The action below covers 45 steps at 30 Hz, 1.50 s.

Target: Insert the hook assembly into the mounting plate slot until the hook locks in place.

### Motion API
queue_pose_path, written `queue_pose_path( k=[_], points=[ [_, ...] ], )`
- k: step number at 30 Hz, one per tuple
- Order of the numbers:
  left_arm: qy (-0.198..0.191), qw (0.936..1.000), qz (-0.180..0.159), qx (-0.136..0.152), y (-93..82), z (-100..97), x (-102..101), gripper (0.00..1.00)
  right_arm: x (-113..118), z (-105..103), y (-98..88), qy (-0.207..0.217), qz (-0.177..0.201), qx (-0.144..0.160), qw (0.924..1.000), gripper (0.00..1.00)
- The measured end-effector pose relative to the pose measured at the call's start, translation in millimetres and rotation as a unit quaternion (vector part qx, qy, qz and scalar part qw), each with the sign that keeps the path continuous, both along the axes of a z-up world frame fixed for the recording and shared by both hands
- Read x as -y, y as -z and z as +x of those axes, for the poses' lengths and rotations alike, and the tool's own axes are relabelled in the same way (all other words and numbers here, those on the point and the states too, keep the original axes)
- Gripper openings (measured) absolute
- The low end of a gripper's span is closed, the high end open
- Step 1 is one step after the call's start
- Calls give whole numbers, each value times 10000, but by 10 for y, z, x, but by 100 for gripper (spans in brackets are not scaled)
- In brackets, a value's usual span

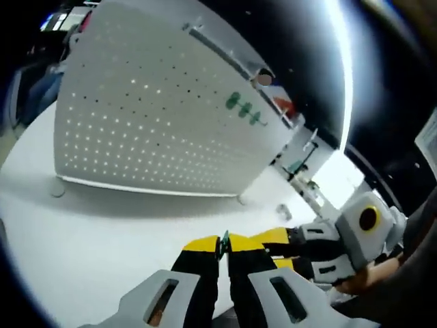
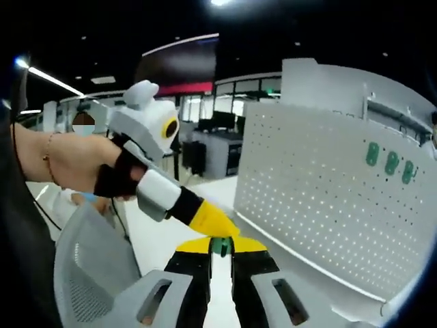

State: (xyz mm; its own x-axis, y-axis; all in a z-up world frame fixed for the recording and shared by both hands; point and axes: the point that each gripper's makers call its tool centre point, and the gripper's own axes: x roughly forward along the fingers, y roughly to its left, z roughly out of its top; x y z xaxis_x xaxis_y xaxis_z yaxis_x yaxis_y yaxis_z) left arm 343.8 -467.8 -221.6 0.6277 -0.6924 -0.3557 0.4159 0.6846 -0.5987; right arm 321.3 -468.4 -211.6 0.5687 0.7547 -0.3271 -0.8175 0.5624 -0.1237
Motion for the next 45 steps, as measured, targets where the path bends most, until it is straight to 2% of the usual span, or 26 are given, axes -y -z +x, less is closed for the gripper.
queue_pose_path(
  k=[6, 20, 22, 25, 30, 32, 34, 40, 45],
  points=[
    [-121, 9995, -251, -132, 8, -19, 4, 3, 12, 29, -13, 127, 70, 27, 9999, 4],
    [-256, 9984, -439, -259, 19, -23, 13, 3, 33, 39, 2, 248, 82, 97, 9996, 3],
    [-266, 9981, -493, -252, 13, -20, 16, 3, 21, -1, 23, 190, 194, -120, 9996, 1],
    [-250, 9975, -589, -309, 0, -36, 47, 3, 57, 19, 9, 214, 212, -30, 9995, 0],
    [-193, 9967, -715, -327, -21, -45, 72, 3, 78, 11, -15, 227, 343, -129, 9991, 0],
    [-165, 9966, -771, -224, -46, -36, 76, 4, 84, 14, -36, 253, 397, -113, 9988, 0],
    [25, 9976, -679, 92, -85, -47, 89, 4, 97, 10, -66, 254, 461, -149, 9985, 0],
    [94, 9964, -670, 511, -177, -54, 84, 6, 108, 25, -134, 262, 704, -280, 9968, 0],
    [103, 9963, -502, 693, -172, -55, 47, 11, 104, 66, -101, 301, 700, -409, 9963, 0]
  ],
)
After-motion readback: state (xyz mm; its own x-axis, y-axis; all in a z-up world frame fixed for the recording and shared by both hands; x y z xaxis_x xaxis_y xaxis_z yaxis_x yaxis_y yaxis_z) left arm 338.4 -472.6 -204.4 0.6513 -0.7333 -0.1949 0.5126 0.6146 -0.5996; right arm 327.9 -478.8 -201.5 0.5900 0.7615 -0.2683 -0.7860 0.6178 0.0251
